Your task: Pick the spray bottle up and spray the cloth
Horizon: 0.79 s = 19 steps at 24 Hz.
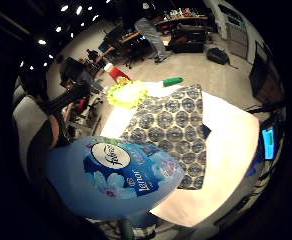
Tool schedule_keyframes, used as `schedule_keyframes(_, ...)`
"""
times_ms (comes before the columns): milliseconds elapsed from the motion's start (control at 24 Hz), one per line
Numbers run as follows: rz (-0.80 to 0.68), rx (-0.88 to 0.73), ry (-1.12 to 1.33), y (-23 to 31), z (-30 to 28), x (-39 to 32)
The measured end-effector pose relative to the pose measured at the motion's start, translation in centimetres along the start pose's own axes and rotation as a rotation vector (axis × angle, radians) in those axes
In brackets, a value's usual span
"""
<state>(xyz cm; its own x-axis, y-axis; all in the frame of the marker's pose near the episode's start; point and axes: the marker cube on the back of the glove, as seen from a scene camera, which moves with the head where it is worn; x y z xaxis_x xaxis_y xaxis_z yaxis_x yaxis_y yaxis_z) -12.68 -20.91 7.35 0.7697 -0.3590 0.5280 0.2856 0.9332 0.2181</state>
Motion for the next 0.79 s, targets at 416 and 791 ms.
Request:
schedule_keyframes(416,-0.049,0.087,-0.285,-1.9,5.8,-1.6)
schedule_keyframes(791,-0.041,-0.022,-0.315,-3.1,13.7,1.2)
